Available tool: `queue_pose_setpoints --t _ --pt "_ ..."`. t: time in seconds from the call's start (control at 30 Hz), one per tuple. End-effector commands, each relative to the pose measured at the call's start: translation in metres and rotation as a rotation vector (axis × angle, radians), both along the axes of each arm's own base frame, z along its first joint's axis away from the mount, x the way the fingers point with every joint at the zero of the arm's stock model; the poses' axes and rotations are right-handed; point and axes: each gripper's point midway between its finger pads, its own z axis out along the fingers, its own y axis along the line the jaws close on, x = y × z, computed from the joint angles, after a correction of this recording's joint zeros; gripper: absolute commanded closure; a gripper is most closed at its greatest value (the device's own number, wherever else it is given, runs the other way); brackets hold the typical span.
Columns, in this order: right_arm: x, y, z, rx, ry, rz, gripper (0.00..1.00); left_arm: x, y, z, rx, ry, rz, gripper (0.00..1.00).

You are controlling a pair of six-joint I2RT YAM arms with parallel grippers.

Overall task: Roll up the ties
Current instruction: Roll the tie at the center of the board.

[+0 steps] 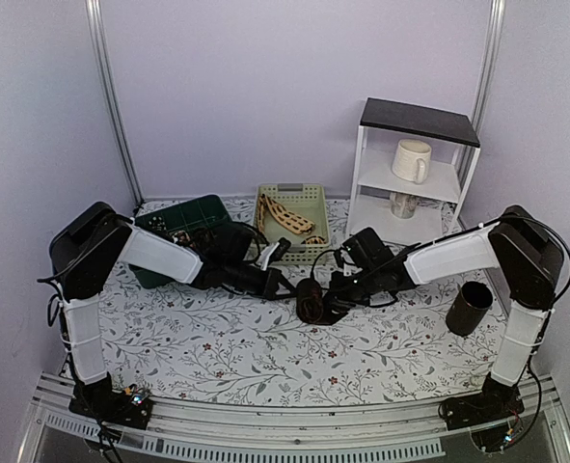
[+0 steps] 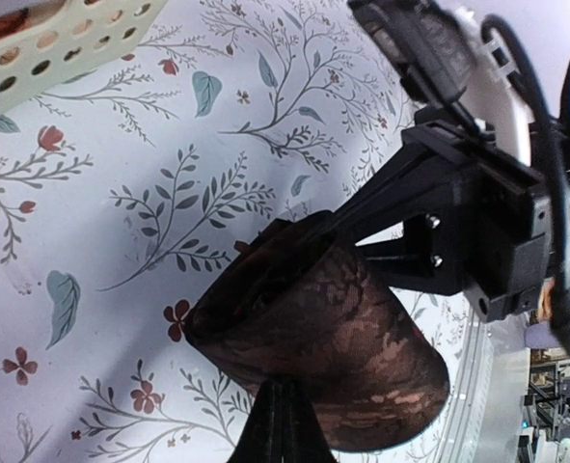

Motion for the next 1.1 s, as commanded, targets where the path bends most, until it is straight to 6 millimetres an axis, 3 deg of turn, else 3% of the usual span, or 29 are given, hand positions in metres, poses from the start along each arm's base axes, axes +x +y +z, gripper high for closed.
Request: queue_pose_setpoints --t 0.0,0.27,0.53,0.7,1.07 --pt "0.003 -0.011 0.019 -0.020 -0.049 -0.027 1.00 -0.002 -0.009 0.007 -0.007 -0.016 -0.023 1.00" --pt "0.001 -0.016 0.028 -0.014 -0.070 -0.036 1.00 -0.004 -0.010 0.009 -0.003 -0.017 -0.025 1.00" --pt "-0.016 0.004 0.030 0.109 -0.019 0.029 1.00 -0.006 -0.016 0.015 -0.011 -0.015 -0.032 1.00" --pt "-0.016 0.011 0.024 0.141 -0.007 0.042 1.00 -0.008 -0.020 0.020 -0.015 -0.010 -0.042 1.00" --pt "-0.007 -0.004 0.008 0.074 -0.027 -0.005 1.00 -0.010 -0.023 0.020 0.007 -0.006 -0.028 1.00"
